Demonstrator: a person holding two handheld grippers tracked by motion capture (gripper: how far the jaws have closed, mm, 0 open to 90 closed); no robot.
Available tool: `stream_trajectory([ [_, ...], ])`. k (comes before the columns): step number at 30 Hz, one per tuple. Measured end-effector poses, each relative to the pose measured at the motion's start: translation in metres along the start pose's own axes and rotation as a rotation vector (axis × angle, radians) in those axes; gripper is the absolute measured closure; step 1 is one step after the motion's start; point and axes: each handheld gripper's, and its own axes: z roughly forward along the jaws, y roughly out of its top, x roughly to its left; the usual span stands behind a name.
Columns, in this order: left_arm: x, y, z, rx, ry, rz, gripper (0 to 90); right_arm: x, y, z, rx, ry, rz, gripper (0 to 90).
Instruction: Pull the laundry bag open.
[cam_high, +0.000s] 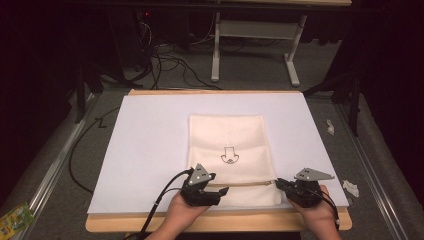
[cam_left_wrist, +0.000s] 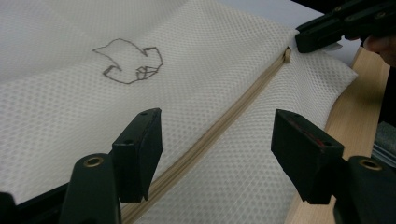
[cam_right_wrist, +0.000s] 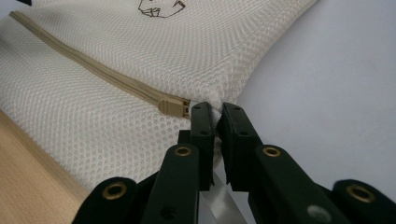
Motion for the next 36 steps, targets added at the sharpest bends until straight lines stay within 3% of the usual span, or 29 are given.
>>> stream_trajectory([
  [6, -0.007, 0.005, 0.019, -0.017, -0.031, -0.029, 40.4, 0.0, 0.002, -0.001, -0.022, -0.005, 0.0, 85.1],
  [9, -0.015, 0.01, 0.037, -0.033, -0.074, -0.061, 46.4, 0.0, 0.002, -0.002, -0.027, 0.002, -0.003, 85.1],
  [12, -0.027, 0.015, 0.053, -0.029, -0.105, -0.046, 52.0, 0.001, 0.002, -0.003, -0.03, 0.0, -0.001, 85.1],
  [16, -0.038, 0.019, 0.067, -0.021, -0.13, -0.058, 56.4, 0.001, 0.002, -0.003, -0.036, 0.0, -0.007, 85.1],
  [20, -0.047, 0.022, 0.088, -0.028, -0.12, -0.079, 64.0, 0.001, 0.003, -0.004, -0.045, 0.003, -0.011, 85.1],
  [24, -0.054, 0.024, 0.098, -0.05, -0.072, -0.058, 68.9, 0.002, 0.003, -0.004, -0.054, 0.008, -0.013, 85.1],
  [30, -0.058, 0.027, 0.104, -0.051, -0.053, -0.066, 74.5, 0.003, 0.004, -0.005, -0.065, 0.013, -0.014, 85.1],
  [36, -0.062, 0.028, 0.108, -0.065, -0.042, -0.099, 78.4, 0.004, 0.005, -0.006, -0.077, 0.016, -0.011, 85.2],
])
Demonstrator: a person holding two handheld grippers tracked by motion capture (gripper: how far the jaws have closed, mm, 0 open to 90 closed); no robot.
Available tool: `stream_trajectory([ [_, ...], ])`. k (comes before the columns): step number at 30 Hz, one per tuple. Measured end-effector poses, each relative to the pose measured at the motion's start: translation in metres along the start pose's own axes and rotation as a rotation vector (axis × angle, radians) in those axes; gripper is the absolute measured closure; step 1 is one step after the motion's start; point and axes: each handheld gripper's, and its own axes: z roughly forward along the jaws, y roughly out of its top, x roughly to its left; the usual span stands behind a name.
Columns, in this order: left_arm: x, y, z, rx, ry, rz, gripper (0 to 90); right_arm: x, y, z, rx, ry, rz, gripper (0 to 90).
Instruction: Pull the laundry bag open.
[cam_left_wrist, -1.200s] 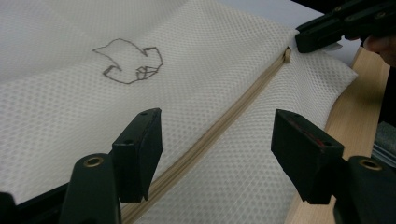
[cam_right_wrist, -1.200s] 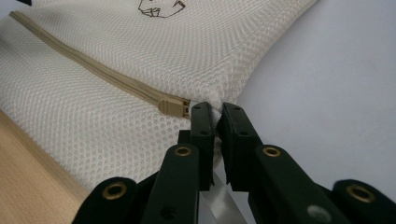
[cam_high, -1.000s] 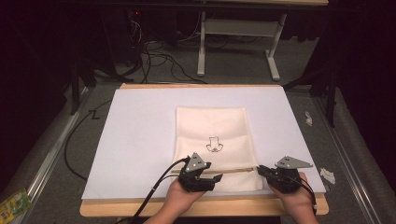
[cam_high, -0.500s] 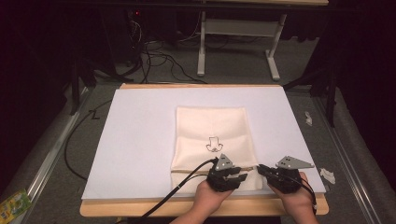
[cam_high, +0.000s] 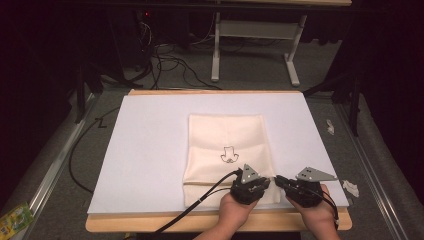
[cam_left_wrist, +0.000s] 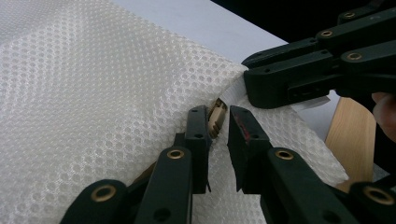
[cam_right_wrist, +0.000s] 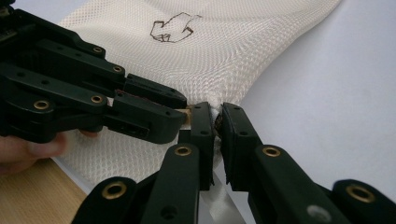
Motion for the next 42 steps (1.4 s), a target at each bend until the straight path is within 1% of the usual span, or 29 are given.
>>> stream_trajectory([
  [2, -0.001, 0.0, 0.001, 0.003, -0.001, -0.004, 80.7, 0.0, 0.0, 0.0, 0.0, 0.0, -0.002, 85.1],
  [7, -0.003, -0.001, 0.001, -0.001, -0.012, 0.007, 86.5, 0.001, 0.0, -0.001, -0.001, -0.002, -0.003, 85.1],
  [10, -0.004, 0.0, 0.0, 0.008, -0.005, 0.014, 87.0, 0.0, 0.0, -0.001, -0.001, 0.004, 0.002, 85.1],
  [13, -0.002, 0.002, -0.003, 0.029, -0.004, 0.001, 87.2, 0.0, 0.0, -0.001, 0.0, 0.006, -0.001, 85.2],
  [14, -0.002, 0.002, -0.003, 0.029, -0.004, 0.001, 87.3, 0.0, 0.0, -0.001, 0.0, 0.006, -0.001, 85.2],
  [16, -0.002, 0.004, -0.006, 0.041, 0.004, -0.004, 87.4, 0.0, 0.001, -0.001, -0.001, 0.012, 0.007, 85.5],
  [17, -0.002, 0.004, -0.007, 0.044, 0.025, -0.007, 87.4, 0.0, 0.001, -0.001, -0.001, 0.012, 0.007, 85.5],
  [18, 0.005, 0.003, -0.01, 0.047, 0.036, -0.019, 87.5, -0.001, 0.001, -0.004, -0.012, -0.009, 0.011, 85.7],
  [19, 0.008, 0.002, -0.012, 0.049, 0.046, -0.032, 87.5, -0.004, 0.002, -0.006, -0.018, -0.017, 0.02, 85.6],
  [20, 0.012, 0.001, -0.015, 0.053, 0.055, -0.033, 87.4, -0.006, 0.001, -0.008, -0.025, -0.022, 0.03, 85.6],
  [21, 0.012, 0.001, -0.015, 0.053, 0.055, -0.033, 87.4, -0.006, 0.001, -0.008, -0.025, -0.022, 0.03, 85.6],
  [22, 0.017, -0.001, -0.022, 0.063, 0.068, -0.033, 87.4, -0.013, -0.001, -0.011, -0.031, -0.031, 0.047, 85.6],
  [23, 0.02, -0.001, -0.026, 0.07, 0.076, -0.029, 87.4, -0.015, -0.002, -0.012, -0.033, -0.033, 0.05, 85.6],
  [24, 0.02, -0.001, -0.026, 0.07, 0.076, -0.029, 87.4, -0.015, -0.002, -0.012, -0.033, -0.033, 0.05, 85.6],
  [26, 0.026, -0.003, -0.035, 0.079, 0.087, -0.03, 87.4, -0.019, -0.003, -0.015, -0.039, -0.039, 0.059, 85.5],
  [27, 0.033, -0.004, -0.044, 0.089, 0.1, -0.032, 87.3, -0.02, -0.003, -0.016, -0.045, -0.042, 0.061, 85.5],
  [30, 0.039, -0.006, -0.053, 0.099, 0.111, -0.033, 87.3, -0.02, -0.003, -0.016, -0.044, -0.044, 0.059, 85.4],
  [31, 0.045, -0.009, -0.061, 0.109, 0.127, -0.031, 87.3, -0.02, -0.003, -0.016, -0.042, -0.047, 0.055, 85.4],
  [32, 0.048, -0.01, -0.065, 0.12, 0.136, -0.026, 87.3, -0.02, -0.003, -0.016, -0.041, -0.048, 0.053, 85.4],
  [34, 0.056, -0.014, -0.074, 0.139, 0.155, -0.032, 87.3, -0.021, -0.003, -0.015, -0.039, -0.053, 0.06, 85.4],
  [35, 0.056, -0.014, -0.074, 0.139, 0.155, -0.032, 87.3, -0.021, -0.003, -0.015, -0.037, -0.057, 0.059, 85.5],
  [36, 0.06, -0.016, -0.079, 0.146, 0.165, -0.038, 87.3, -0.022, -0.004, -0.015, -0.038, -0.059, 0.061, 85.5],
  [37, 0.07, -0.018, -0.09, 0.152, 0.183, -0.053, 87.3, -0.023, -0.004, -0.015, -0.036, -0.058, 0.063, 85.4],
  [38, 0.07, -0.018, -0.09, 0.152, 0.183, -0.053, 87.3, -0.023, -0.004, -0.015, -0.036, -0.058, 0.063, 85.4],
  [39, 0.078, -0.02, -0.102, 0.16, 0.205, -0.063, 87.3, -0.024, -0.004, -0.015, -0.036, -0.065, 0.07, 85.4],
  [40, 0.078, -0.02, -0.102, 0.16, 0.205, -0.063, 87.3, -0.024, -0.004, -0.015, -0.036, -0.065, 0.07, 85.4],
  [41, 0.085, -0.021, -0.112, 0.166, 0.218, -0.07, 87.3, -0.025, -0.004, -0.014, -0.034, -0.068, 0.071, 85.4],
  [42, 0.088, -0.022, -0.117, 0.168, 0.219, -0.073, 87.3, -0.026, -0.004, -0.014, -0.032, -0.07, 0.076, 85.4],
])
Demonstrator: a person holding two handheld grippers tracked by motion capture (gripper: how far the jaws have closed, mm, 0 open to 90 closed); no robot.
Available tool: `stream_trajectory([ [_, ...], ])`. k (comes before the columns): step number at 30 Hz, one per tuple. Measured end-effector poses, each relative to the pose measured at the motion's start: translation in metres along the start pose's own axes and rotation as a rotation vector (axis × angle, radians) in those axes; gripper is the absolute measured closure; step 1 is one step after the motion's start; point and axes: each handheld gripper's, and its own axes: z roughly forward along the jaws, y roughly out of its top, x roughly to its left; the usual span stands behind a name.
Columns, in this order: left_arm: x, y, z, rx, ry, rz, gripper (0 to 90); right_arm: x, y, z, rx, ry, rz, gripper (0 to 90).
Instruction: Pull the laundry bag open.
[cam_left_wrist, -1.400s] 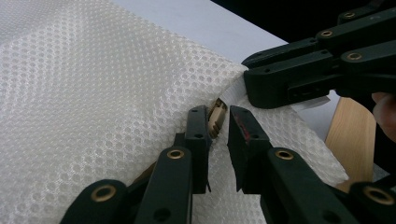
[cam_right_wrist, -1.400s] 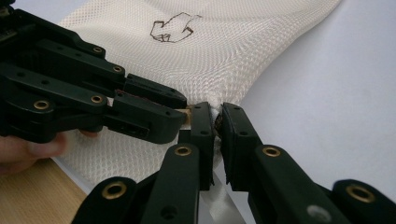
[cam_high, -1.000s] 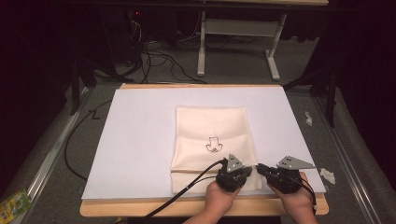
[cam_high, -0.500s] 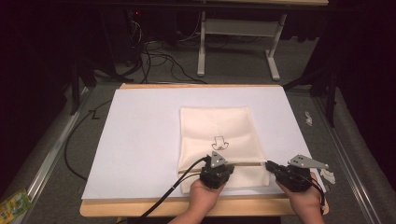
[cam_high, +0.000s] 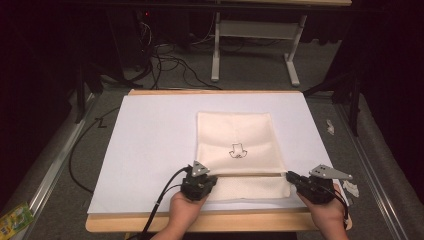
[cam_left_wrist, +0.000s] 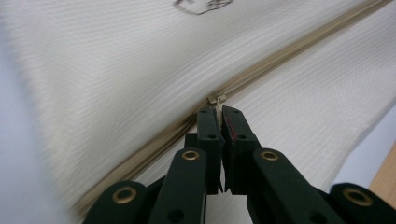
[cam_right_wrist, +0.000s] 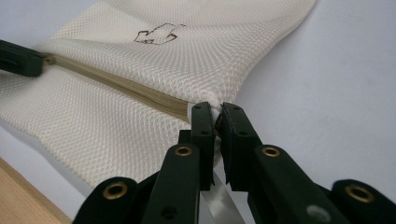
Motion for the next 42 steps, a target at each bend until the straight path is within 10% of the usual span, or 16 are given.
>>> stream_trajectory([
  [9, 0.043, -0.019, -0.039, 0.031, 0.03, -0.023, 87.3, -0.007, 0.001, 0.003, 0.003, -0.013, 0.013, 85.2],
  [26, 0.045, -0.024, -0.038, 0.034, 0.021, 0.018, 84.6, -0.004, -0.004, 0.009, 0.04, 0.021, 0.003, 83.3],
  [34, 0.05, -0.02, -0.045, -0.053, 0.05, 0.063, 48.2, -0.003, -0.005, 0.01, 0.002, 0.048, -0.036, 48.5],
  [42, 0.092, -0.021, -0.085, -0.12, 0.214, 0.116, 22.9, -0.044, -0.01, -0.009, -0.076, -0.163, 0.061, 19.0],
])
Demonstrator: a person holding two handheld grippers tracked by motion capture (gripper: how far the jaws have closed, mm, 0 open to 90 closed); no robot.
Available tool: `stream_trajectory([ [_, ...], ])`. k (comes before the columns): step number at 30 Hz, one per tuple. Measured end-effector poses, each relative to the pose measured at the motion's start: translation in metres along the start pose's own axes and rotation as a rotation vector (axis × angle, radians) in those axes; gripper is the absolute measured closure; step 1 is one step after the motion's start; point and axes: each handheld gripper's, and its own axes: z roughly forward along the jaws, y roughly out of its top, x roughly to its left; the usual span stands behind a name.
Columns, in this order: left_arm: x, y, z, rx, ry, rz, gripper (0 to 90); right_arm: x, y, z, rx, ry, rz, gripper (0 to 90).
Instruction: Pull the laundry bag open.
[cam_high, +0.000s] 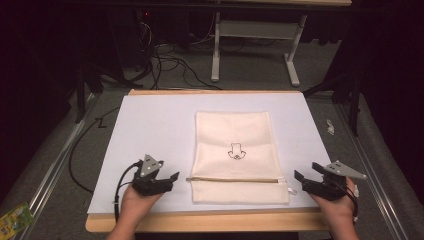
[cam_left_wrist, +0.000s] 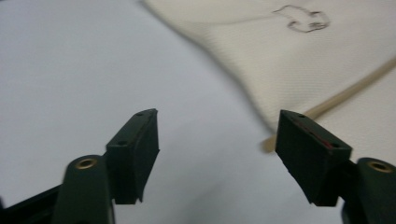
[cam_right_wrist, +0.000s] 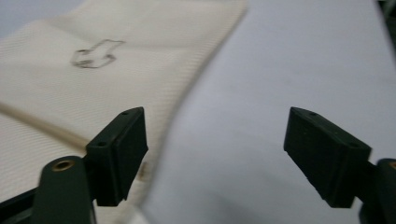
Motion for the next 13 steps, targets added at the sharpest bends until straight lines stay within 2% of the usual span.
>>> stream_trajectory([
  [1, 0.019, -0.007, -0.009, -0.002, 0.029, -0.047, 20.6, -0.013, -0.002, -0.004, -0.009, -0.046, 0.036, 17.4],
  [2, 0.019, -0.007, -0.009, -0.002, 0.029, -0.047, 21.1, -0.02, -0.004, -0.007, -0.013, -0.071, 0.06, 16.3],
  [3, 0.028, -0.01, -0.012, 0.002, 0.044, -0.073, 21.1, -0.02, -0.004, -0.007, -0.013, -0.071, 0.06, 16.3],
  [4, 0.036, -0.013, -0.015, 0.012, 0.066, -0.1, 20.8, -0.03, -0.005, -0.011, -0.024, -0.115, 0.098, 15.8],
  [6, 0.043, -0.016, -0.018, 0.003, 0.075, -0.147, 20.0, -0.033, -0.004, -0.013, -0.034, -0.118, 0.101, 15.8],
  [9, 0.041, -0.015, -0.017, -0.009, 0.067, -0.152, 18.7, -0.028, -0.002, -0.012, -0.037, -0.108, 0.085, 15.8],
  [11, 0.034, -0.011, -0.016, -0.007, 0.06, -0.119, 16.6, -0.024, -0.002, -0.011, -0.033, -0.096, 0.066, 15.8],
  [13, 0.032, -0.011, -0.016, -0.007, 0.065, -0.107, 15.5, -0.022, -0.001, -0.011, -0.032, -0.094, 0.06, 15.7],
])
